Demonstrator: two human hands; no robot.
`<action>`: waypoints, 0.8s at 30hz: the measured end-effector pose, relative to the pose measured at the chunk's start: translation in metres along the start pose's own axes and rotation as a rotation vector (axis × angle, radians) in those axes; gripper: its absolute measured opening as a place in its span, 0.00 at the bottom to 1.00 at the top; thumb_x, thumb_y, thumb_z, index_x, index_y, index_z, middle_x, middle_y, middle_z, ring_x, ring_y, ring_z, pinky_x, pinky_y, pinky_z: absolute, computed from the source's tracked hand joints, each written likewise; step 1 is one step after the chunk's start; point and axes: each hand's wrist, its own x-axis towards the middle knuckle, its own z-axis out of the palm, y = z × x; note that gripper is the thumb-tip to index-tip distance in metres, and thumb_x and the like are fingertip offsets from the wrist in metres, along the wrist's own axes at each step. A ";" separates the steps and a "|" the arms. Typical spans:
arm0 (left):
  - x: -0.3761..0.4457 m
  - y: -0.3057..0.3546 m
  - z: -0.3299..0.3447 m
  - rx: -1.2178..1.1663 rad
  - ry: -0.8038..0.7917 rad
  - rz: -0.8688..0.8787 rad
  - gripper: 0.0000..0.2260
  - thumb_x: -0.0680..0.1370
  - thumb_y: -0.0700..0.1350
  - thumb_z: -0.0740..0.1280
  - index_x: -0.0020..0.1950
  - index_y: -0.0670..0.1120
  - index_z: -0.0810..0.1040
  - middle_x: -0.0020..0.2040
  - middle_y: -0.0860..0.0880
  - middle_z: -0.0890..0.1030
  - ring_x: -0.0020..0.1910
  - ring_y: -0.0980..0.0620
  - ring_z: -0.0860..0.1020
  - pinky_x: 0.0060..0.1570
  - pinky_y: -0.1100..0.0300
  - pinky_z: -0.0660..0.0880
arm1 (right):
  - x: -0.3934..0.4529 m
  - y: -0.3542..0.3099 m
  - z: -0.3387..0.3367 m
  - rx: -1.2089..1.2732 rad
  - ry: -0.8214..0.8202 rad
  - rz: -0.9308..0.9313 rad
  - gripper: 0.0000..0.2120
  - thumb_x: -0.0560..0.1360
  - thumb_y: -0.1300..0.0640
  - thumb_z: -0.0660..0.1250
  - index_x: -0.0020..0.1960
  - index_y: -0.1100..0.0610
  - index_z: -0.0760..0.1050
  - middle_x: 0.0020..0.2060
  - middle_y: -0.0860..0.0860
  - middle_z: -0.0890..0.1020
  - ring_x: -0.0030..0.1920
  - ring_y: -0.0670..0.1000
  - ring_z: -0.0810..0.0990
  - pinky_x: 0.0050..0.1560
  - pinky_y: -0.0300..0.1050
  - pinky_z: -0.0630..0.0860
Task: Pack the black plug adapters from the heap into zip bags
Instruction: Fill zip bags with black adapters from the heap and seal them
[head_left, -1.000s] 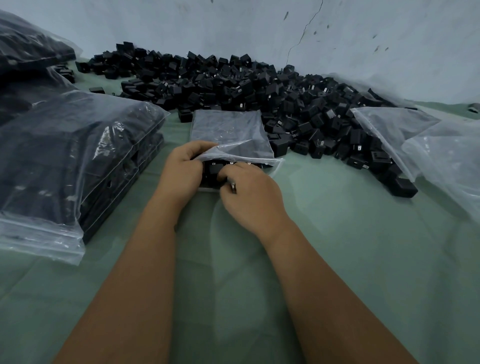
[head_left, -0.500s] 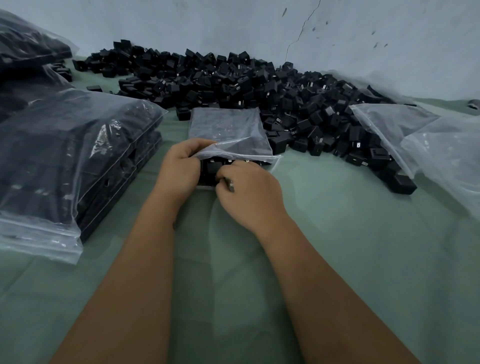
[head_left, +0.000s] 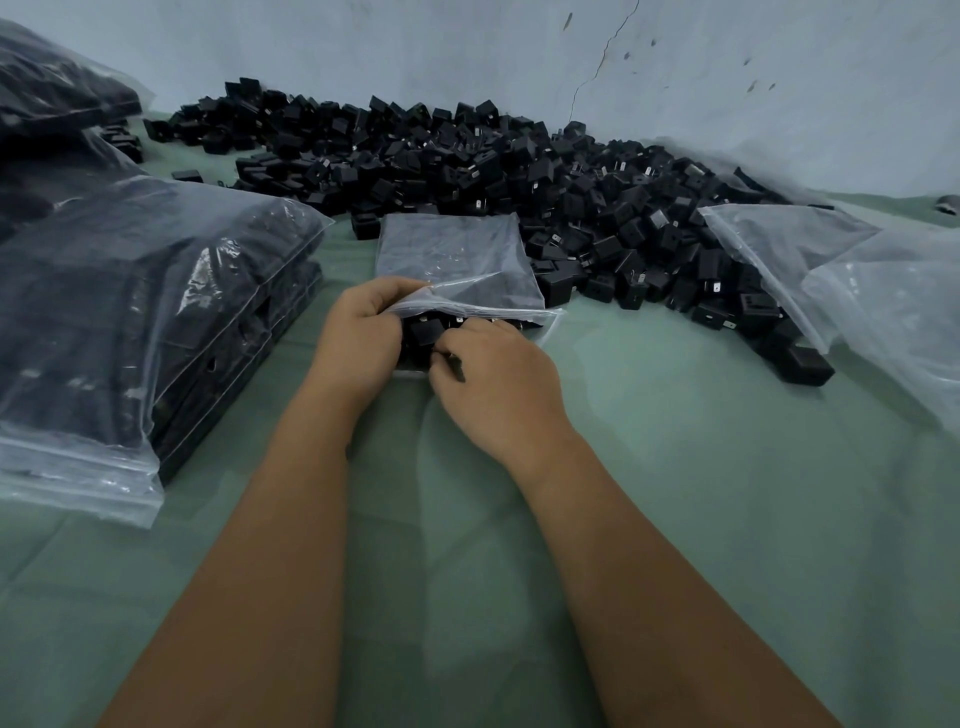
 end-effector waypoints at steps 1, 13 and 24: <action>0.000 0.000 0.000 0.000 -0.003 0.001 0.15 0.76 0.28 0.59 0.57 0.38 0.81 0.42 0.45 0.83 0.34 0.60 0.81 0.34 0.67 0.78 | 0.000 0.000 0.000 -0.003 0.006 0.005 0.11 0.77 0.50 0.59 0.48 0.52 0.79 0.44 0.47 0.78 0.49 0.49 0.73 0.38 0.44 0.68; 0.000 0.000 0.000 0.019 0.006 0.005 0.14 0.77 0.29 0.59 0.54 0.39 0.82 0.40 0.47 0.82 0.33 0.61 0.80 0.32 0.68 0.75 | -0.001 -0.005 -0.001 -0.022 0.024 -0.063 0.11 0.74 0.51 0.61 0.44 0.54 0.80 0.41 0.48 0.78 0.46 0.51 0.74 0.37 0.43 0.65; 0.000 -0.002 0.000 0.090 0.014 0.019 0.14 0.76 0.31 0.60 0.51 0.44 0.83 0.41 0.48 0.83 0.39 0.56 0.81 0.39 0.63 0.79 | 0.001 -0.001 0.004 -0.013 0.008 -0.067 0.09 0.74 0.52 0.61 0.50 0.53 0.78 0.48 0.47 0.77 0.51 0.51 0.73 0.42 0.44 0.67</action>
